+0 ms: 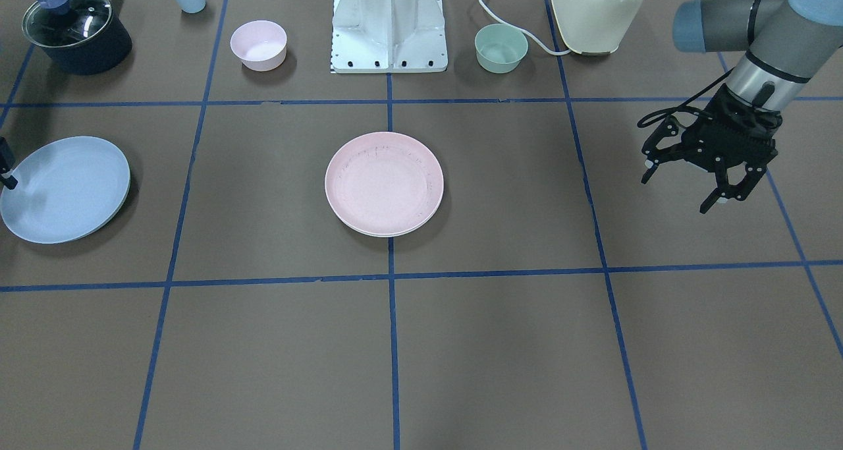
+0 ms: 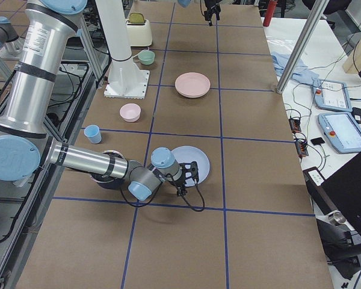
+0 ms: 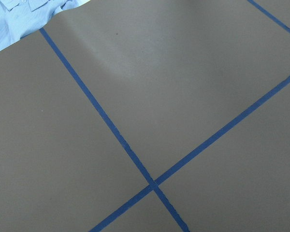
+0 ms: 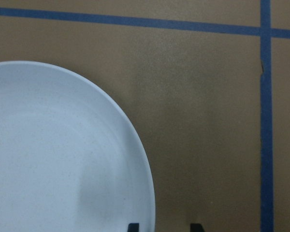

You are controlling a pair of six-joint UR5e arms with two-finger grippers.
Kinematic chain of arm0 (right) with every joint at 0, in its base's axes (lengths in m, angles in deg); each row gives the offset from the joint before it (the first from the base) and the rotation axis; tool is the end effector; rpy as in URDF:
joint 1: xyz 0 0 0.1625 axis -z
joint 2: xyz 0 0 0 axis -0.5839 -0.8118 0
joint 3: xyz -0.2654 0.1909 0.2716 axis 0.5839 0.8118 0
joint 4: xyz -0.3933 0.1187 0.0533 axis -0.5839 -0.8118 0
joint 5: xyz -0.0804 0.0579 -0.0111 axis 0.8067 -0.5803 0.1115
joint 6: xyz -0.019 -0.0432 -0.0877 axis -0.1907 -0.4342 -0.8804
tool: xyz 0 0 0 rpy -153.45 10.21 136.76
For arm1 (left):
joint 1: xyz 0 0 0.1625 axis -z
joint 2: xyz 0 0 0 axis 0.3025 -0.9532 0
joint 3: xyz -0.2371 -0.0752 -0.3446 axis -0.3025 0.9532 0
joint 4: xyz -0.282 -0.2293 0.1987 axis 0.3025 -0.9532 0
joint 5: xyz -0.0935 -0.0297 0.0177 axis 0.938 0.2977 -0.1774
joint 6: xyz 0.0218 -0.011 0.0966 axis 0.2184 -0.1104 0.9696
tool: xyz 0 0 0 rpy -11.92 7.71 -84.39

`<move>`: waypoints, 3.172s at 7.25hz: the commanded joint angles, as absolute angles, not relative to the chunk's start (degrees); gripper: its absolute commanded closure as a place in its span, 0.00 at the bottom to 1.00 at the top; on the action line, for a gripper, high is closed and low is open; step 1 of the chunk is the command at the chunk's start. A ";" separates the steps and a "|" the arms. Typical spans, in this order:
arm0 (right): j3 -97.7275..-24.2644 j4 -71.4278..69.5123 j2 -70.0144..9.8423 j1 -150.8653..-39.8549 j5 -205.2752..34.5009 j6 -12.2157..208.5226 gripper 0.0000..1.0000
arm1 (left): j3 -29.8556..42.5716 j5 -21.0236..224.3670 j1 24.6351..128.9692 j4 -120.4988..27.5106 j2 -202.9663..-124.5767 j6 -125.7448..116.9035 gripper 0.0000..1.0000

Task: Stack three plates with pink and blue
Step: 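Grasp the rim of the light blue plate with the right gripper, then lift the light blue plate and carry it over the pink plate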

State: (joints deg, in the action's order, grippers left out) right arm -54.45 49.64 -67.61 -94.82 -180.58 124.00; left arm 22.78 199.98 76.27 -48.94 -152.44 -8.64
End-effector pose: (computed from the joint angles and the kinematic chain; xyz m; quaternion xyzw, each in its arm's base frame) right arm -0.1174 -0.3639 0.7051 0.1492 -0.3936 0.0013 0.9071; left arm 0.2109 -0.5072 0.3826 0.3024 0.3950 0.2097 0.8418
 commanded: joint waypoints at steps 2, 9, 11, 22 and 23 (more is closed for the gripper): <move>-53.96 49.69 -67.42 -93.65 -180.67 123.93 1.00 | 22.70 199.85 76.23 -49.22 -152.53 -8.94 0.00; -56.50 43.80 -48.30 -96.02 -185.50 134.77 1.00 | 22.53 199.76 76.32 -49.48 -151.92 -9.20 0.00; -58.07 43.89 -40.64 -92.44 -184.89 146.90 1.00 | 22.53 199.76 76.32 -49.48 -151.82 -9.90 0.00; -73.21 15.67 -29.63 -60.26 -154.76 161.28 0.36 | 21.82 199.93 75.88 -49.57 -152.53 -12.28 0.00; -73.03 14.80 -28.75 -59.73 -152.30 161.28 0.01 | 21.74 199.93 75.88 -49.57 -152.53 -12.28 0.00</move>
